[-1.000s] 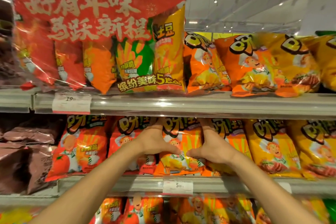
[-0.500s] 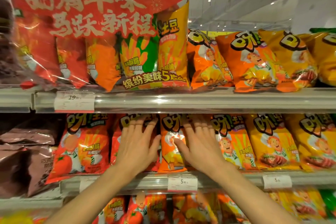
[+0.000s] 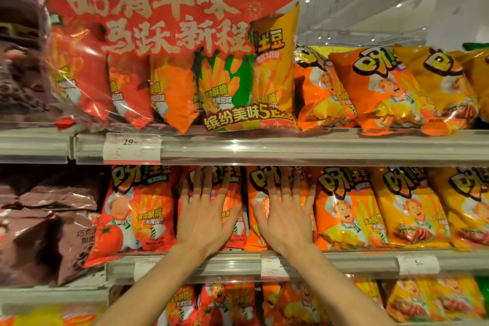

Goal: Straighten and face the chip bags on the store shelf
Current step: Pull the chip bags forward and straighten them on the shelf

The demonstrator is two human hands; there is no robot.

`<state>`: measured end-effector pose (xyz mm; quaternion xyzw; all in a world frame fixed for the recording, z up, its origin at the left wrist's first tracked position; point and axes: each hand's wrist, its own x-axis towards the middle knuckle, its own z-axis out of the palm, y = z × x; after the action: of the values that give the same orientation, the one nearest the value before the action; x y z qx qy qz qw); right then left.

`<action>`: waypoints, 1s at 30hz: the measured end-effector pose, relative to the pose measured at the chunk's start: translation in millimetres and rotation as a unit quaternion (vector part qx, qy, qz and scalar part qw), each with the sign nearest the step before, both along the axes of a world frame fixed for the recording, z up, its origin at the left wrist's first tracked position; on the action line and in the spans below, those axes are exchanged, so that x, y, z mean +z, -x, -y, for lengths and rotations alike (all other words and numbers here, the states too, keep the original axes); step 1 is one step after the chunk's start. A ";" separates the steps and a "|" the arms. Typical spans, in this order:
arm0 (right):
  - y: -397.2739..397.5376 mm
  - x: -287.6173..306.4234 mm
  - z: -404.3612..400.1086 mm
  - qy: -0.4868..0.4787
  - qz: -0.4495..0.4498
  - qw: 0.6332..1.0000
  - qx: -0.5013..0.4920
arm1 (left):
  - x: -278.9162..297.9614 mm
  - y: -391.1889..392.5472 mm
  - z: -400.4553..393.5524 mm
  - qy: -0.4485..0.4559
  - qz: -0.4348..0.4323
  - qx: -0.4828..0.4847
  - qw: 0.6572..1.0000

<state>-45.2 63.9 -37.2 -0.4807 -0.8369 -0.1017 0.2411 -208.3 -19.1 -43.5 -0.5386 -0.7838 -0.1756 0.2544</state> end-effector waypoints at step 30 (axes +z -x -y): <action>-172.3 8.5 -96.9 -0.033 0.126 0.977 0.171 | 2.7 -110.7 -87.1 0.012 -0.061 -0.091 0.994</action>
<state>127.1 160.9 -28.7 -0.3059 -0.9264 -0.1463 0.1637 -97.6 68.0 -40.7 -0.6202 -0.7166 -0.1554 0.2788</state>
